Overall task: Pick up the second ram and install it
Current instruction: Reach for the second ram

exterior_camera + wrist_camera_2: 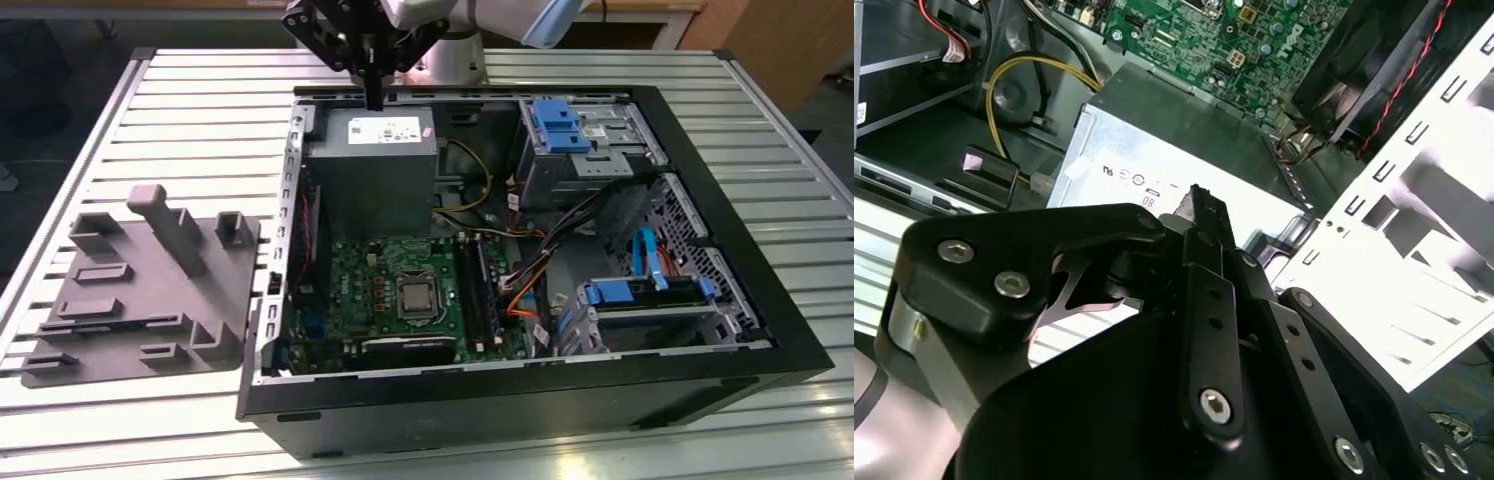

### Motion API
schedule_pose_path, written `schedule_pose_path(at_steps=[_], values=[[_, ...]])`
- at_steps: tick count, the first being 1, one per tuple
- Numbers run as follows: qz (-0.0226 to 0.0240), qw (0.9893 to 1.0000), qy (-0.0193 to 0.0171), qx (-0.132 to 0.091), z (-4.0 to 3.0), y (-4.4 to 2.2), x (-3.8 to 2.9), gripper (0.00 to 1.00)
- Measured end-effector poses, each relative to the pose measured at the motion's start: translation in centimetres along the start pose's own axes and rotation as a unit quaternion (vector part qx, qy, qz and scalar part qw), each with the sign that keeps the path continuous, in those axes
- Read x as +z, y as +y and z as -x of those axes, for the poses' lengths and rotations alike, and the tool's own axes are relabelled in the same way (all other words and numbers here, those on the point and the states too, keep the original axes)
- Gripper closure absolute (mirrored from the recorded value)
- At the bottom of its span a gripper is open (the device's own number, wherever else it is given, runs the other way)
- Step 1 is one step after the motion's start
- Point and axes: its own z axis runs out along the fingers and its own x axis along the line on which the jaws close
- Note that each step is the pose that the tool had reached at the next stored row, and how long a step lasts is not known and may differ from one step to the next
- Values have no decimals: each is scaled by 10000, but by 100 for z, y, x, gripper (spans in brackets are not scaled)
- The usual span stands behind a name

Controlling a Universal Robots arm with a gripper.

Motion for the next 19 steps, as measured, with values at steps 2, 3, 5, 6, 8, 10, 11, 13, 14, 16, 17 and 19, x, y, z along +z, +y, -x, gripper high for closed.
schedule_pose_path(at_steps=[2, 3, 5, 6, 8, 10, 11, 13, 14, 16, 17, 19], values=[[0, 10000, 0, 0, -13, -1, 0, 89], [0, 10000, 0, 0, -17, -1, 0, 89], [0, 10000, 0, 0, -26, -2, -1, 89], [0, 10000, 0, 0, -30, -2, -1, 89], [0, 10000, 0, 0, -35, -2, -1, 89], [0, 10000, 0, 0, -42, -3, -1, 89], [0, 10000, 0, 0, -46, -3, -1, 89], [0, 10000, 0, 0, -54, -4, -2, 89], [0, 10000, 0, 0, -58, -4, -2, 89], [0, 10000, 0, 0, -65, -5, -2, 89], [0, 10000, 0, 0, -69, -5, -2, 89], [0, 10000, 0, 0, -76, -6, -2, 89]])
